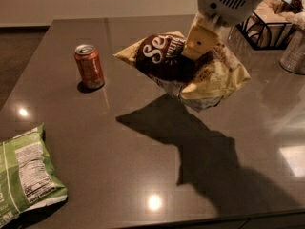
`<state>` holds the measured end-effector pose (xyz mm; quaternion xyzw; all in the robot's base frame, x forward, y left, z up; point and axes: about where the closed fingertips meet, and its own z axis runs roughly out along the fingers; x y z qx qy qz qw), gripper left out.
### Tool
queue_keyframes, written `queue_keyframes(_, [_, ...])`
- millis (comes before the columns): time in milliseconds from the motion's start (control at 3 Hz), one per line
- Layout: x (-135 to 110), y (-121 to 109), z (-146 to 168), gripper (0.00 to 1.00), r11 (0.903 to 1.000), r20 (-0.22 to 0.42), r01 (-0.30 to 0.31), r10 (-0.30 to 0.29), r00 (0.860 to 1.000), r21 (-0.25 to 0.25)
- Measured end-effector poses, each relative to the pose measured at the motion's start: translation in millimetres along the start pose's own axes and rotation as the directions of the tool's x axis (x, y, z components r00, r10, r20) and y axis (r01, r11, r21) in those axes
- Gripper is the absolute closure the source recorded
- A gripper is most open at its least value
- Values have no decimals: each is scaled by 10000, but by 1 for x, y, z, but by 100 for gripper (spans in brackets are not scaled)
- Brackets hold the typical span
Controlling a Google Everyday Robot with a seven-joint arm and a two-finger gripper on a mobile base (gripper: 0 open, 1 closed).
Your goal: Pick brown chip bag
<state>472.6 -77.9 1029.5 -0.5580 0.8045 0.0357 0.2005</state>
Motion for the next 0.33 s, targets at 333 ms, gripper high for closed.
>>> queue_keyframes(333, [-3,0,-2,100,10000,94,47,-48,9999,61])
